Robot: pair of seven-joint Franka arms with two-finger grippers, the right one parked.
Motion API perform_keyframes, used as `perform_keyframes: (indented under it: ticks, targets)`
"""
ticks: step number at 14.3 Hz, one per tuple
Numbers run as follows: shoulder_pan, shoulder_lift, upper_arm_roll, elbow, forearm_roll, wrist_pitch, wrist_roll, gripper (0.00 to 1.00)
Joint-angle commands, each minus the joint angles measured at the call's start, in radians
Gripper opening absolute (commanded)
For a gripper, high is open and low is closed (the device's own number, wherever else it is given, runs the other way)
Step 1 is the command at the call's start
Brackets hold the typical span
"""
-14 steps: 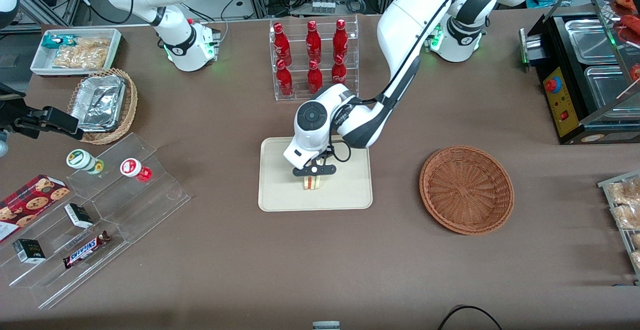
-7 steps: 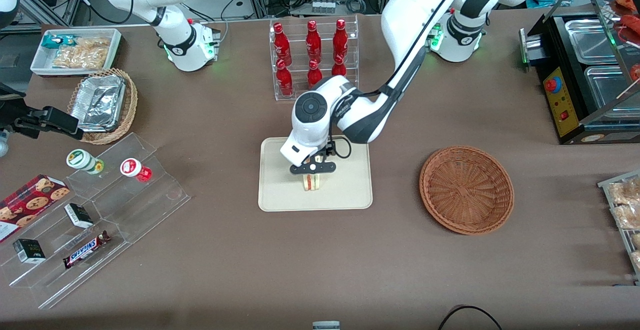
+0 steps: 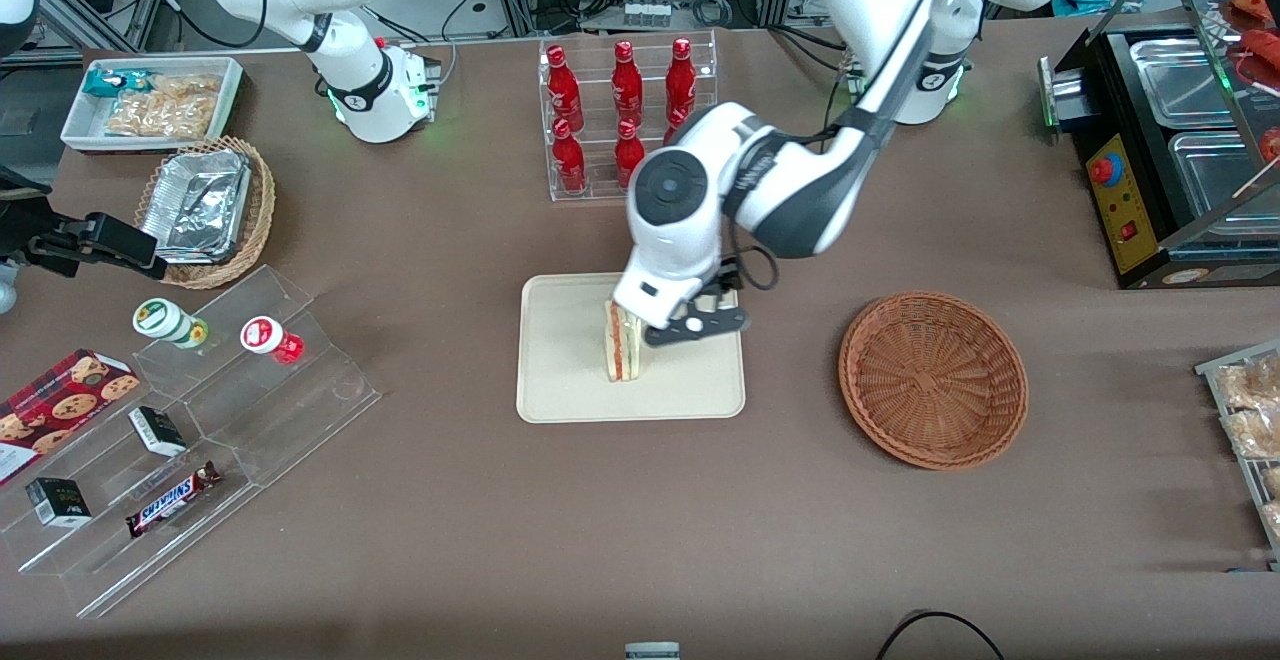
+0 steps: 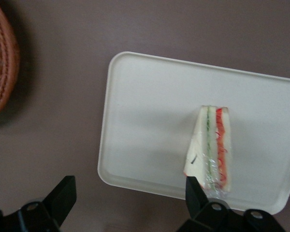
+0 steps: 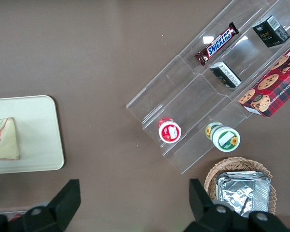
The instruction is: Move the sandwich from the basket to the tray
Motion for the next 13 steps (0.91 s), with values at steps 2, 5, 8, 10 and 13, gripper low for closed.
perform_keyframes:
  ticks: [2, 5, 8, 10, 13]
  targets:
    - [0.125, -0.163, -0.008, -0.212, 0.004, 0.003, 0.136, 1.0]
    - [0.242, -0.275, -0.01, -0.337, -0.011, 0.0, 0.29, 1.0]
    - [0.36, -0.404, -0.01, -0.469, -0.033, -0.009, 0.468, 1.0]
    - [0.417, -0.445, -0.008, -0.484, -0.034, -0.064, 0.561, 1.0]
    - [0.487, -0.504, -0.008, -0.481, -0.04, -0.129, 0.664, 1.0]
